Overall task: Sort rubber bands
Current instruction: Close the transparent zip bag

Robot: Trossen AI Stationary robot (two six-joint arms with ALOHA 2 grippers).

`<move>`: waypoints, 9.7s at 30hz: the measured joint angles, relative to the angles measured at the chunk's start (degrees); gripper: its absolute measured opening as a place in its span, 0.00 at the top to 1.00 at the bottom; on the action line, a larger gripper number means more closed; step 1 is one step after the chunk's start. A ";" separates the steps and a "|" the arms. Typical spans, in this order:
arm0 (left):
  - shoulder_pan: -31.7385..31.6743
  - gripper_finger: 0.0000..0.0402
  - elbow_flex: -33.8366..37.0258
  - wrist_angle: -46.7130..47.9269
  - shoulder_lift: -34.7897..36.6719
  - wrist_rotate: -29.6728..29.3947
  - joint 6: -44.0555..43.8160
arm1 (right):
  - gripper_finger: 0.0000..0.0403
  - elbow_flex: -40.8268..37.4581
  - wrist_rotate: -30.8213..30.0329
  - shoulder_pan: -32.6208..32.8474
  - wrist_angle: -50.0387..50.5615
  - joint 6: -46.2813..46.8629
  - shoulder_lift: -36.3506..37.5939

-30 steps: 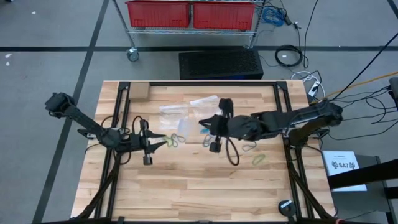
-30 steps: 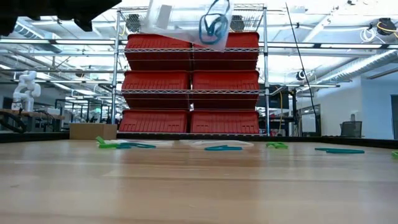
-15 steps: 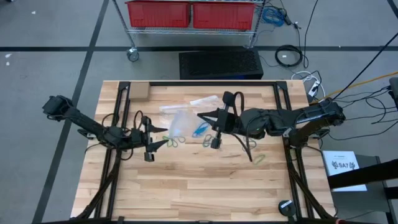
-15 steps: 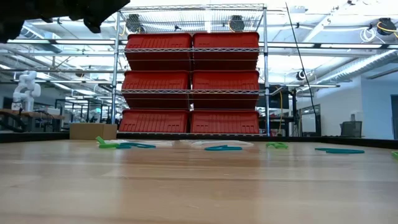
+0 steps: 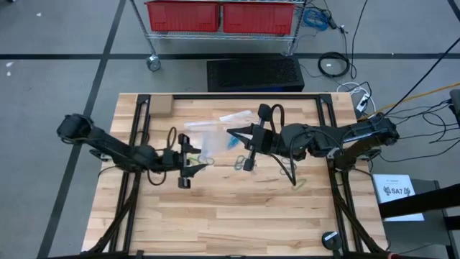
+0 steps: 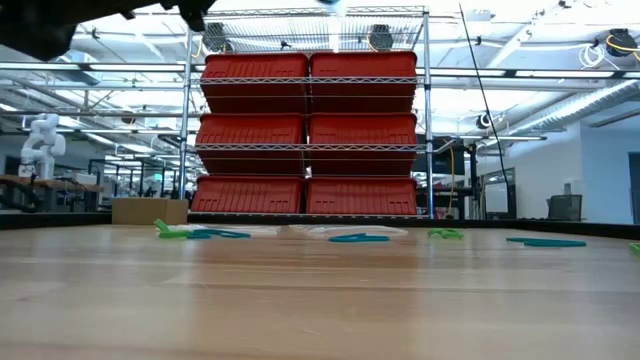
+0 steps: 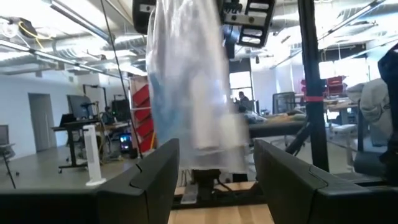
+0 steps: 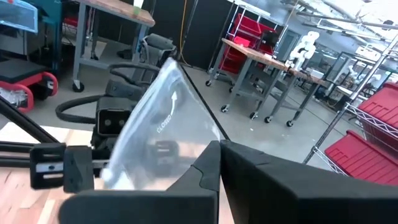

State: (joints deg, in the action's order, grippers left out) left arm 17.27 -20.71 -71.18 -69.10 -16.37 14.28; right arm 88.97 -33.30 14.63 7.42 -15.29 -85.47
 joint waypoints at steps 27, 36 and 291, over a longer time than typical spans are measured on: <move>-0.93 0.98 -2.65 -5.20 -2.89 1.34 3.02 | 1.00 0.00 -3.29 1.26 0.41 -0.42 0.00; -0.93 0.98 -2.65 2.60 -2.89 -4.05 2.60 | 0.85 0.00 -10.27 4.88 19.54 9.70 -0.02; -3.73 1.00 -7.37 36.09 5.19 2.46 -9.11 | 0.79 4.07 15.67 -1.23 55.42 30.35 -13.02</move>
State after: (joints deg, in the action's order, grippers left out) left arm 13.54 -28.08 -35.09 -63.91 -13.91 5.17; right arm 93.04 -17.63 13.40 62.84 15.06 -98.49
